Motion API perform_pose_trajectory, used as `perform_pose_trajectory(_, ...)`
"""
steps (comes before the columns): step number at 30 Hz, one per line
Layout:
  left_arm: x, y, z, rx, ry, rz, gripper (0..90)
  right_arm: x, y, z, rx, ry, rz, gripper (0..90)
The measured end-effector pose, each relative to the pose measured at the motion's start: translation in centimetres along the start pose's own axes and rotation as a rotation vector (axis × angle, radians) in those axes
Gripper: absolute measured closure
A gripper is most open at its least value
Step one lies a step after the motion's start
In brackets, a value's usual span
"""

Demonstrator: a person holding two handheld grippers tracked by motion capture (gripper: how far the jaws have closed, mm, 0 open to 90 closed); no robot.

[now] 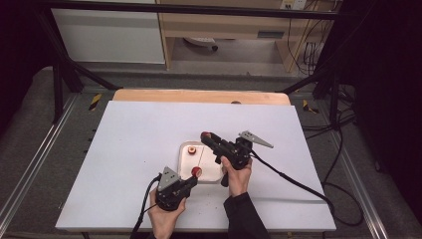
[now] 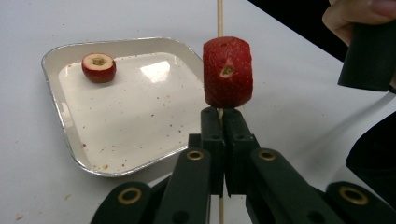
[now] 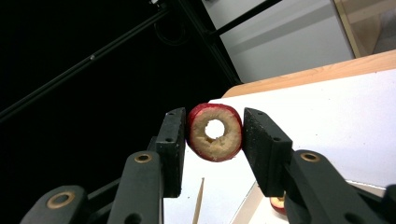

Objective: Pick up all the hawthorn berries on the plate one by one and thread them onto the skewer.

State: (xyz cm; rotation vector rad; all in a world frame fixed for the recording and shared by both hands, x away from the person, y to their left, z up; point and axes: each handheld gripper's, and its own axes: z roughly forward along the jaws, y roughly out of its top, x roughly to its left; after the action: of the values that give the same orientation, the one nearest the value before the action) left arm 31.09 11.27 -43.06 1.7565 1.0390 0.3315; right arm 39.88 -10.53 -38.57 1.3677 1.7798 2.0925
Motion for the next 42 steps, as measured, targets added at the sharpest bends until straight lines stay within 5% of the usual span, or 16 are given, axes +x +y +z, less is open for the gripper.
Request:
perform_pose_trajectory(13, -0.14, 0.36, 0.38, -0.009, -0.019, -0.047, 88.4, 0.24, -0.38, -0.12, -0.015, 0.017, -0.010, 60.8)
perform_pose_trajectory(42, 0.06, 0.30, 0.31, -0.011, -0.016, -0.060, 88.4, 0.10, -0.45, -0.05, 0.010, 0.011, -0.019, 60.9)
